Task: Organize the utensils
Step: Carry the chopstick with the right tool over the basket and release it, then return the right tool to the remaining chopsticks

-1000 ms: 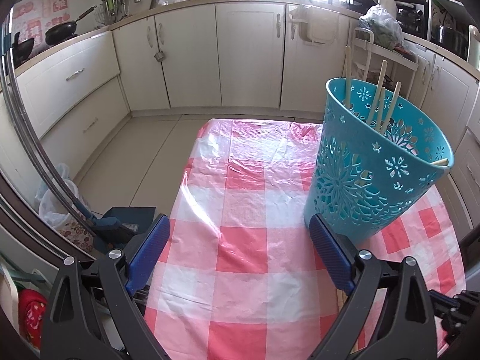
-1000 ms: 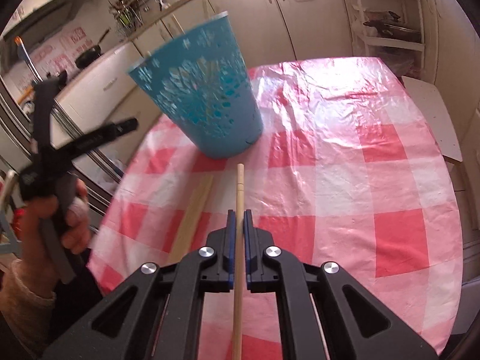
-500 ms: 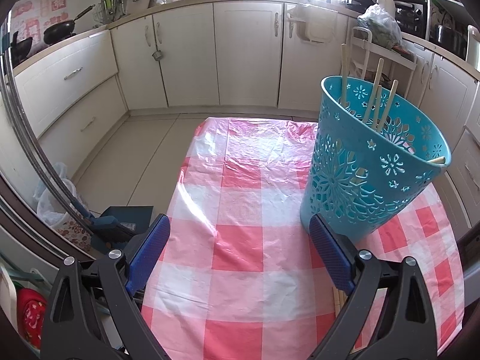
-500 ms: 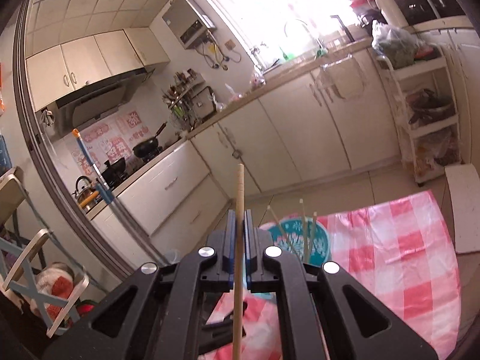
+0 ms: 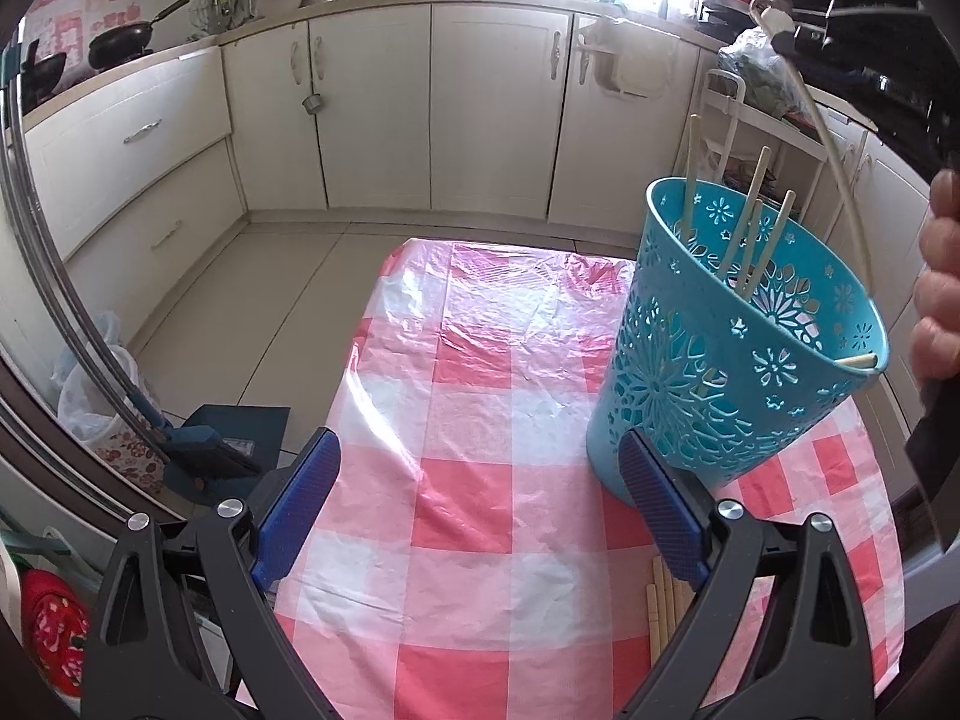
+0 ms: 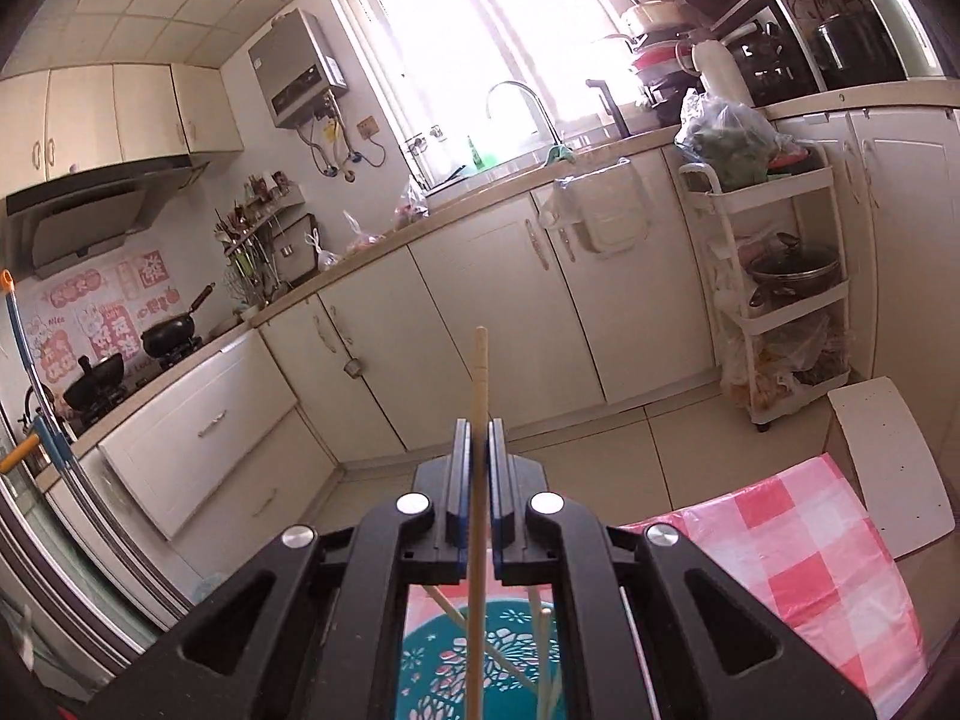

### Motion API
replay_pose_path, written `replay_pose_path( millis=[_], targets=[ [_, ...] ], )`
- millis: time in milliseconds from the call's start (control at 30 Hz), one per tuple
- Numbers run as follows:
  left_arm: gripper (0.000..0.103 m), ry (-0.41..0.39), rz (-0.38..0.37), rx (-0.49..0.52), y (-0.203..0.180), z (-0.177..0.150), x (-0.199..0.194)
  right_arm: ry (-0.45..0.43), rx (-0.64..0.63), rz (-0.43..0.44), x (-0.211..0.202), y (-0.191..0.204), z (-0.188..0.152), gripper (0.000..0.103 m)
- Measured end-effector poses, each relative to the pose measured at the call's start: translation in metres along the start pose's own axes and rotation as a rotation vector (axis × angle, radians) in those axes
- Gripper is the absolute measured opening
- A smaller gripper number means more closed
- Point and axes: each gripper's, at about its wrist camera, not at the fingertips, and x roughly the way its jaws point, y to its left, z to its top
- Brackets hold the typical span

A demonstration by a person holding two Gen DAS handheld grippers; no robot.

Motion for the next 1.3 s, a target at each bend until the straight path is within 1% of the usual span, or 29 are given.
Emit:
replay_pose_path(
  millis=[133, 300, 400, 500, 567, 667, 800, 867, 933, 1033, 1133, 1300],
  targets=[
    [0.090, 0.004, -0.005, -0.012, 0.002, 0.001, 0.000, 0.025, -0.033, -0.016, 0.000, -0.004, -0.014, 0.007],
    [0.090, 0.010, 0.002, -0.017, 0.003, 0.000, 0.002, 0.056, -0.106, 0.003, -0.019, 0.002, -0.027, 0.008],
    [0.090, 0.014, 0.008, -0.025, 0.005, -0.001, 0.003, 0.049, -0.142, 0.011, -0.043, 0.003, -0.034, 0.016],
    [0.090, 0.019, 0.012, -0.030, 0.007, -0.002, 0.004, 0.044, -0.174, 0.010, -0.075, 0.002, -0.045, 0.019],
    [0.090, 0.022, 0.015, -0.034, 0.008, -0.002, 0.005, 0.060, -0.202, 0.002, -0.096, 0.001, -0.061, 0.023],
    [0.090, 0.025, 0.018, -0.039, 0.009, -0.003, 0.006, 0.131, -0.243, -0.029, -0.115, -0.006, -0.095, 0.030],
    [0.090, 0.029, 0.026, -0.034, 0.009, -0.006, 0.005, 0.295, -0.259, -0.071, -0.118, -0.023, -0.149, 0.030],
    [0.091, 0.031, 0.033, -0.033, 0.009, -0.008, 0.005, 0.394, -0.251, -0.084, -0.109, -0.031, -0.168, 0.030],
    [0.091, 0.035, 0.039, -0.034, 0.010, -0.009, 0.006, 0.461, -0.246, -0.092, -0.100, -0.036, -0.182, 0.030],
    [0.091, 0.040, 0.047, -0.038, 0.013, -0.011, 0.007, 0.515, -0.239, -0.094, -0.085, -0.037, -0.190, 0.030],
    [0.091, 0.046, 0.054, -0.045, 0.017, -0.011, 0.009, 0.544, -0.233, -0.095, -0.075, -0.033, -0.199, 0.030],
    [0.091, 0.058, 0.046, -0.061, 0.020, -0.011, 0.010, 0.580, -0.271, -0.098, -0.059, -0.022, -0.215, 0.030]
  ],
)
